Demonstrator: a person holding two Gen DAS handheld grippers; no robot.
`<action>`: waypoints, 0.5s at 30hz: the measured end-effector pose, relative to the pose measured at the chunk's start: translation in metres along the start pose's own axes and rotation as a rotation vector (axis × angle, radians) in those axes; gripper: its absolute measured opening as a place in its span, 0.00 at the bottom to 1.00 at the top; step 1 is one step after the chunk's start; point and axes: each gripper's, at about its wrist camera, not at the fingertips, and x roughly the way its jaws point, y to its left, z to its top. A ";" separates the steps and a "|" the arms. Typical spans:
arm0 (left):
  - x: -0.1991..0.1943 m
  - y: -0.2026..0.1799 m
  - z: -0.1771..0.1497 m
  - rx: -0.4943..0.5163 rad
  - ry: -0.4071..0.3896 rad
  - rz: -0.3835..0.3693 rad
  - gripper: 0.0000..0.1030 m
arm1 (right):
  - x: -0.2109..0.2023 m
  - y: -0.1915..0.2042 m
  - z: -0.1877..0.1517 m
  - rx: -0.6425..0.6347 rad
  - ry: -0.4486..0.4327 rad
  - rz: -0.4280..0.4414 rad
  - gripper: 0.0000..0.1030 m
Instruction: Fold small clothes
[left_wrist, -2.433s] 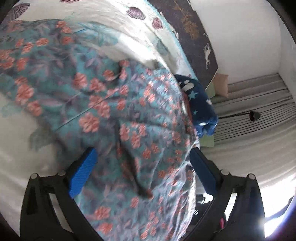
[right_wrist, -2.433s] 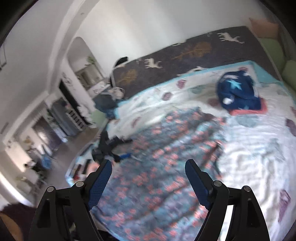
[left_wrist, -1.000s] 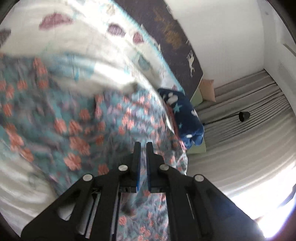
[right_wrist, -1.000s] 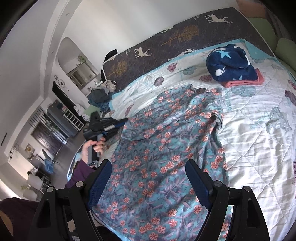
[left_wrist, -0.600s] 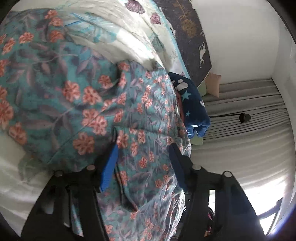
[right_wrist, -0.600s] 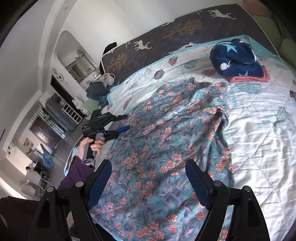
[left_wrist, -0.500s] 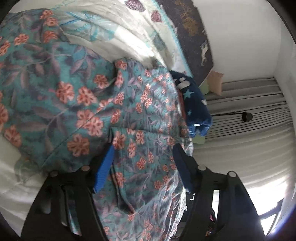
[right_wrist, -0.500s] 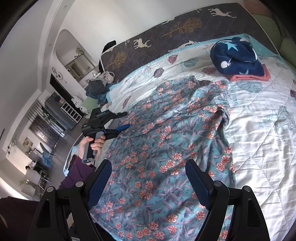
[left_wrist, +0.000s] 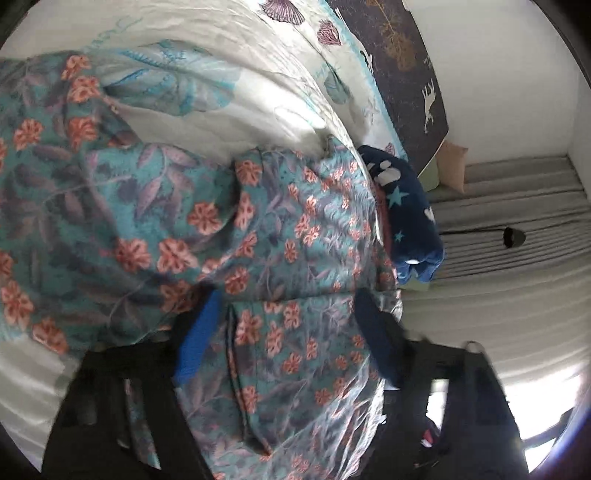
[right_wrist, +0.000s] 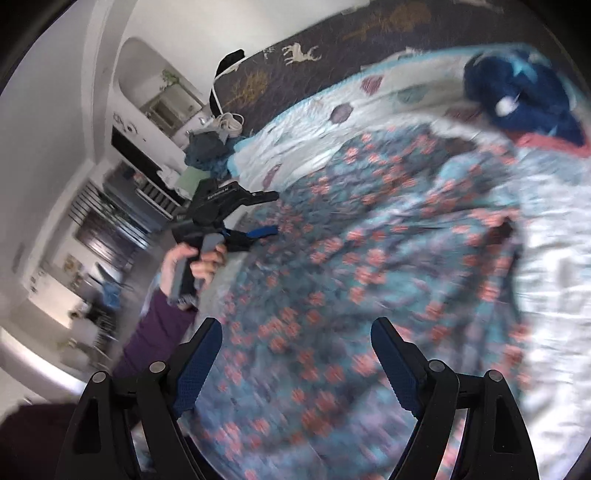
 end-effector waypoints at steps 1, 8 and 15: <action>0.006 0.000 -0.001 -0.015 0.017 -0.019 0.41 | 0.017 -0.006 0.008 0.056 0.010 0.046 0.82; 0.027 0.001 -0.013 -0.014 0.049 -0.061 0.16 | 0.113 -0.050 0.042 0.421 0.094 0.185 0.78; 0.008 -0.012 -0.005 0.031 -0.015 -0.125 0.05 | 0.156 -0.077 0.031 0.621 0.056 0.182 0.05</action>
